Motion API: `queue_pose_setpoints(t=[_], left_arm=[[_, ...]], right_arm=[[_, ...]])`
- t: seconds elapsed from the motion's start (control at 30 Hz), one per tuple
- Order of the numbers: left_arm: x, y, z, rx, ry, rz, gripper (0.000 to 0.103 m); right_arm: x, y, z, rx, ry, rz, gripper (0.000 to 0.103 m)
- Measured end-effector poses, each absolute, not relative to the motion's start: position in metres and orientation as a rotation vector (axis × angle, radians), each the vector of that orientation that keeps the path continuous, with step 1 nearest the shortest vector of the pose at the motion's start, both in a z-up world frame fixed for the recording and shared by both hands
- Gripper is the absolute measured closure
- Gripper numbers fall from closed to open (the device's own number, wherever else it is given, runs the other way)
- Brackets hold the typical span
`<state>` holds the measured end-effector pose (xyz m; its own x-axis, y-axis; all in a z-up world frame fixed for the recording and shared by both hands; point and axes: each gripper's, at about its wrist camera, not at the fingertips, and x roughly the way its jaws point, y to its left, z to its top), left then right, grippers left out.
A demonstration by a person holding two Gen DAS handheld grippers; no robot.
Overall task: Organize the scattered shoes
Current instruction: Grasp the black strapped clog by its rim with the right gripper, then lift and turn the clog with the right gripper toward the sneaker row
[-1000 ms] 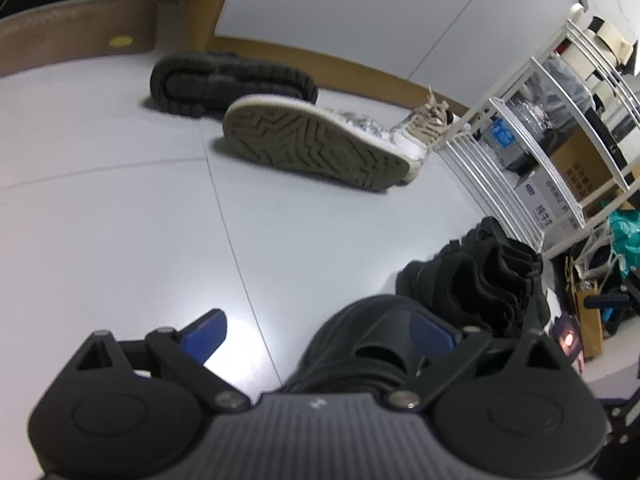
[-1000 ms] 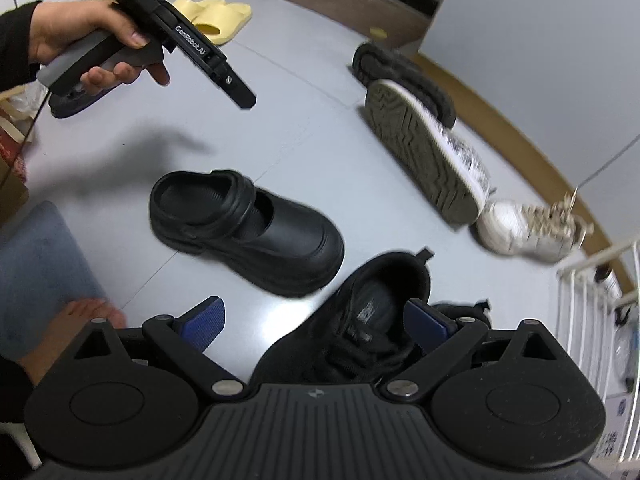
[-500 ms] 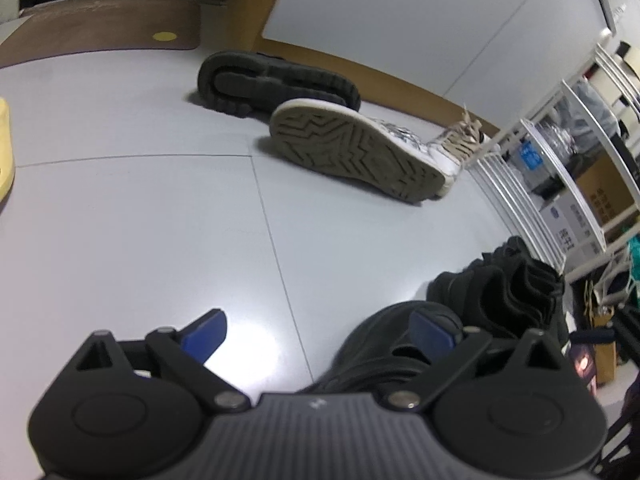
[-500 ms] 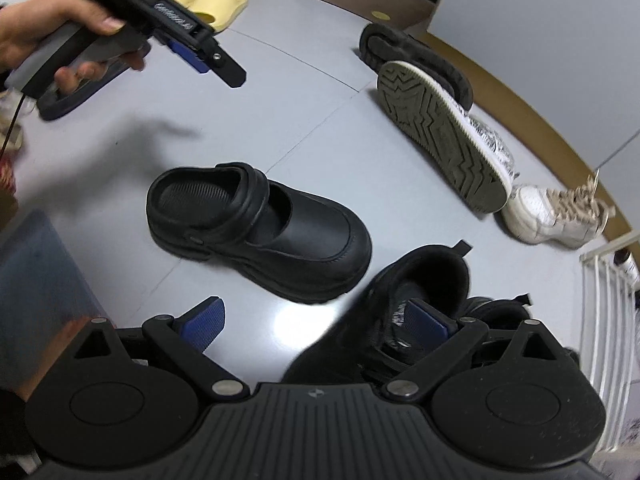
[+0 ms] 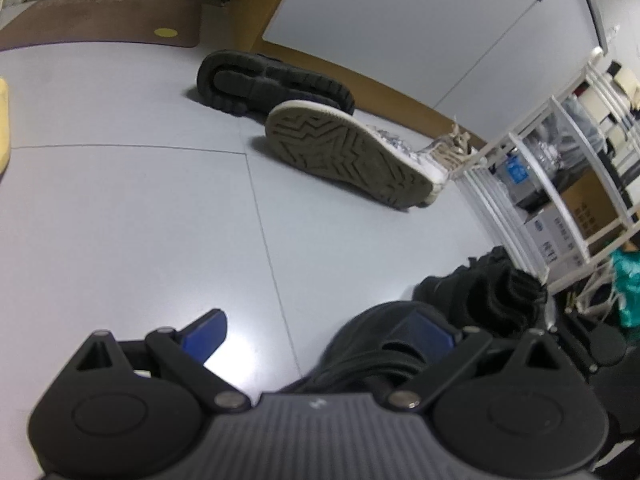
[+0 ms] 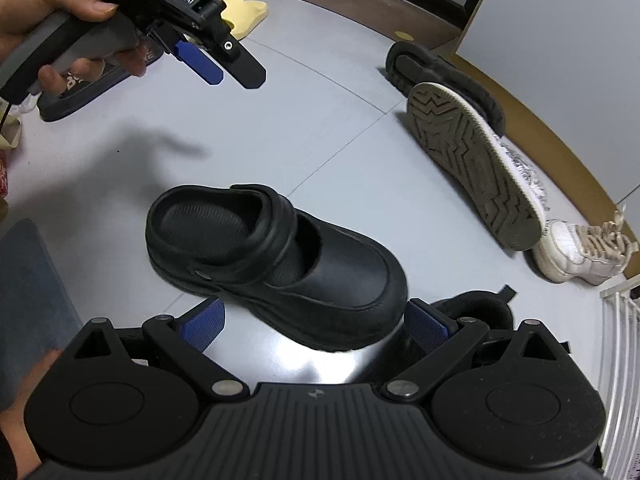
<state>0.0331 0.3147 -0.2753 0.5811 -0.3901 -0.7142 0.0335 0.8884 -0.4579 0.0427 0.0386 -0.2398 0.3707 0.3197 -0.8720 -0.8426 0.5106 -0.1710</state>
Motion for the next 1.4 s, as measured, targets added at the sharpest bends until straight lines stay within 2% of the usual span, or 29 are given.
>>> queue_pose_setpoints(t=[0.17, 0.47, 0.57, 0.73, 0.8, 1.4], left_arm=[[0.025, 0.313, -0.272, -0.418, 0.867, -0.275, 0.004], [0.016, 0.307, -0.275, -0.336, 0.889, -0.288, 0.004], [0.011, 0.303, -0.274, -0.276, 0.879, -0.232, 0.001], [0.007, 0.3, -0.275, -0.217, 0.888, -0.163, 0.001], [0.006, 0.299, -0.274, -0.202, 0.883, -0.151, 0.0], [0.006, 0.303, -0.283, -0.197, 0.914, -0.103, 0.0]], right_arm=[[0.045, 0.047, -0.25, -0.646, 0.9, 0.837, 0.004], [0.046, 0.061, -0.266, -0.631, 0.915, 0.861, 0.004], [0.046, 0.066, -0.271, -0.626, 0.919, 0.868, 0.005], [0.047, 0.073, -0.28, -0.618, 0.927, 0.882, 0.011], [0.047, 0.076, -0.284, -0.614, 0.93, 0.887, 0.018], [0.04, 0.083, -0.3, -0.654, 0.934, 0.928, 0.019]])
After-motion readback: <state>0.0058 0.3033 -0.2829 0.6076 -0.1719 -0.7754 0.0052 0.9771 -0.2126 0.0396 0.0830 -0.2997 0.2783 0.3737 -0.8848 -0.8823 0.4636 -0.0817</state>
